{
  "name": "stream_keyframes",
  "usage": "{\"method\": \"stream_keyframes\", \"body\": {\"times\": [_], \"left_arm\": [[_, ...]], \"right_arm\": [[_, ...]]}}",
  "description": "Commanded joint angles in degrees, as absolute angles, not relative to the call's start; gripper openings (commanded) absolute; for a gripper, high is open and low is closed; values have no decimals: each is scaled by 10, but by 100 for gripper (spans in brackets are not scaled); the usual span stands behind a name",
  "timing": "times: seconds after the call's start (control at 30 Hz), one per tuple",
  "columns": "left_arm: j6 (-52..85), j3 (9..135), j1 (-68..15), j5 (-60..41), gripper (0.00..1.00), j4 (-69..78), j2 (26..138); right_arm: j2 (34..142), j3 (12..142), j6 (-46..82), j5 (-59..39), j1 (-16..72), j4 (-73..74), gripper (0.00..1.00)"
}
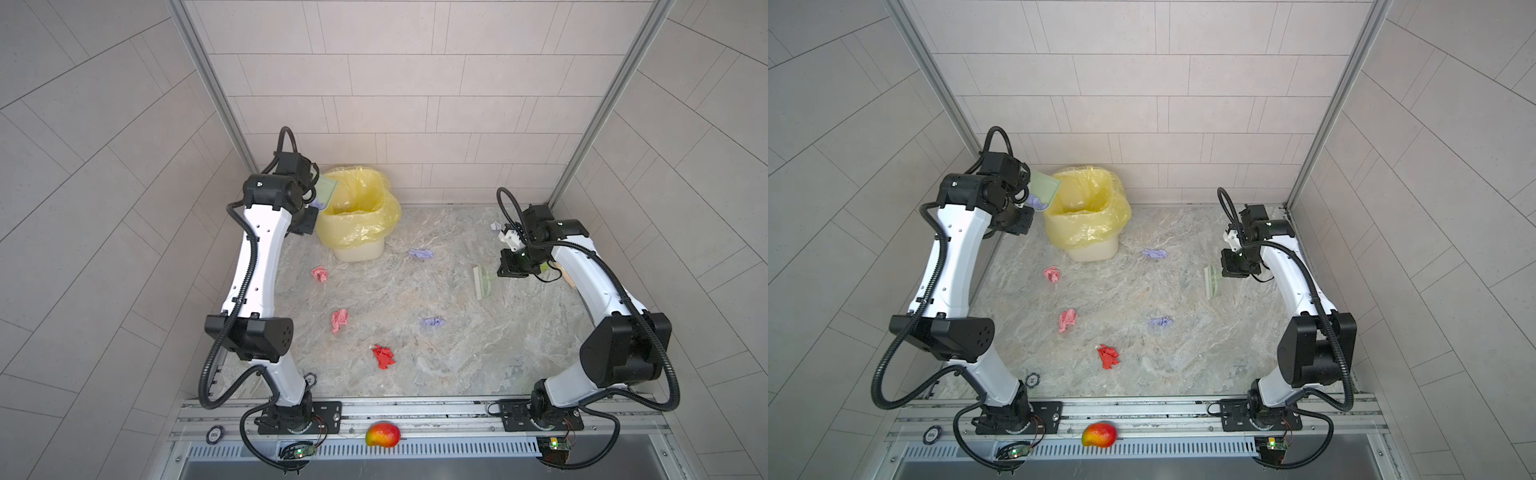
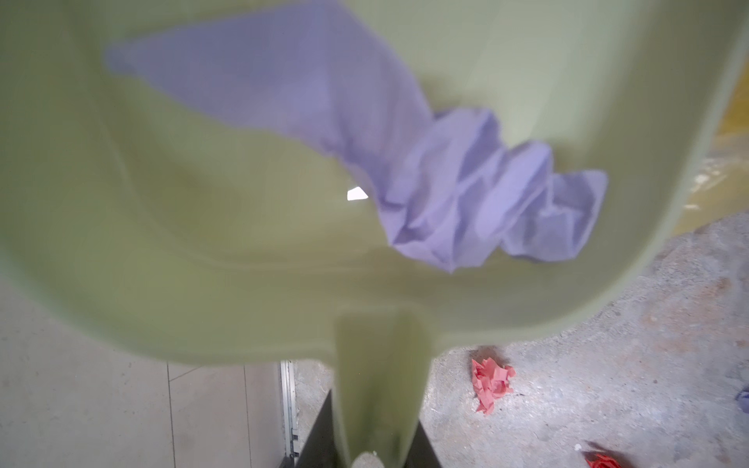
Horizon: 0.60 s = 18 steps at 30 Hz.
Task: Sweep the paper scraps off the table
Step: 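Tip the green dustpan over the yellow bin with the left gripper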
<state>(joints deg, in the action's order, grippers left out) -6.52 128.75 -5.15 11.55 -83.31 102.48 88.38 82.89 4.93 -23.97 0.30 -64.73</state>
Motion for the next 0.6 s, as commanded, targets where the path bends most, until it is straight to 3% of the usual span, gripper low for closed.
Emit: {"method": "stream_keyframes", "body": {"times": [0.0, 0.57], "left_arm": [[-78, 1330, -55, 170, 0, -846, 1063], [-156, 1373, -146, 417, 0, -805, 1138]], "right_arm": [[862, 820, 42, -244, 0, -661, 0], [881, 824, 44, -265, 0, -662, 0]]}}
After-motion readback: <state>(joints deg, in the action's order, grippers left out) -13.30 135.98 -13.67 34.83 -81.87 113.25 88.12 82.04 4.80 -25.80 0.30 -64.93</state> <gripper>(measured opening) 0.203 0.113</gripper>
